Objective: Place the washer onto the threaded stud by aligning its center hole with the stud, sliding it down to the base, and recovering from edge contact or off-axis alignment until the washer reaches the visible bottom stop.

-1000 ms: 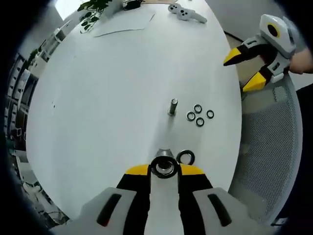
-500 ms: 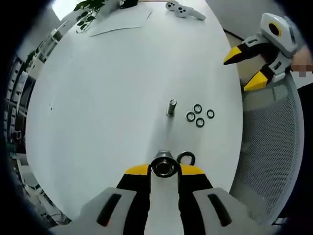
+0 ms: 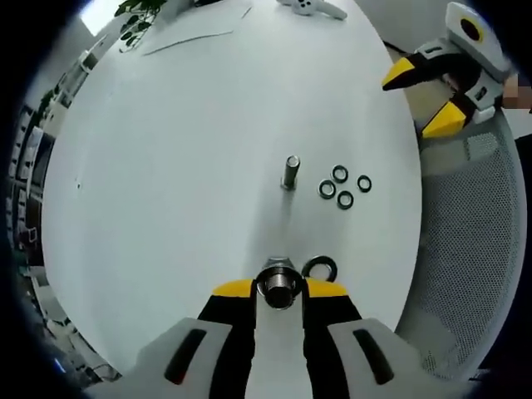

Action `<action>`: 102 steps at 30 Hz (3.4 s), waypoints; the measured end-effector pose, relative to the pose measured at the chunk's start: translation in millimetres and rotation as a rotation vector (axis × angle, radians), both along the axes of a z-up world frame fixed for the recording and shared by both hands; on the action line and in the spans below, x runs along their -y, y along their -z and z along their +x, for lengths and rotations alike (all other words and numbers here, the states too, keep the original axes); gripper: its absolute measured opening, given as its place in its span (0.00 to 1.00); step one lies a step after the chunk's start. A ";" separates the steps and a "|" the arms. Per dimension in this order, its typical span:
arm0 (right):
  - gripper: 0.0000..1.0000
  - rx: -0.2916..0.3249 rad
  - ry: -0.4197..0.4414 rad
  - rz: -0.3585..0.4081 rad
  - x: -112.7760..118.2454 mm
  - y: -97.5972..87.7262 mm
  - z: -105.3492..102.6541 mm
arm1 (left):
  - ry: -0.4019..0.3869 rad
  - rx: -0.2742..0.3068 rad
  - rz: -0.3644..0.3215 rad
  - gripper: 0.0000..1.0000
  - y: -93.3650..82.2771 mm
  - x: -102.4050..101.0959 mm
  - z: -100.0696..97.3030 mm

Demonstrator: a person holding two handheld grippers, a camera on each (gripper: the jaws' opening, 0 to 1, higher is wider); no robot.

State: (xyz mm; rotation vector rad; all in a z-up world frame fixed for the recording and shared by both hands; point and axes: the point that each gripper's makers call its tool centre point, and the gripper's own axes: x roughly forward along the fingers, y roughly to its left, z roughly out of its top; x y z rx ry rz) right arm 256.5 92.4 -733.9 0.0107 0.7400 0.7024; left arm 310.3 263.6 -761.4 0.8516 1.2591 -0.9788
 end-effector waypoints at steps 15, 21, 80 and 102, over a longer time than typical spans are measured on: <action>0.41 -0.001 -0.014 -0.005 -1.7 0.9 0.7 | -0.003 -0.018 0.034 0.18 24.1 -2.6 0.9; 0.41 0.000 -0.014 -0.005 -0.6 1.0 1.6 | -0.011 -0.016 0.029 0.18 24.1 -1.8 3.5; 0.41 0.002 -0.015 -0.006 0.8 1.4 -3.6 | -0.151 0.034 -0.045 0.37 3.3 -11.5 1.5; 0.41 0.005 -0.032 -0.010 1.6 1.5 -4.8 | -0.228 0.021 -0.060 0.40 5.3 -16.4 -14.7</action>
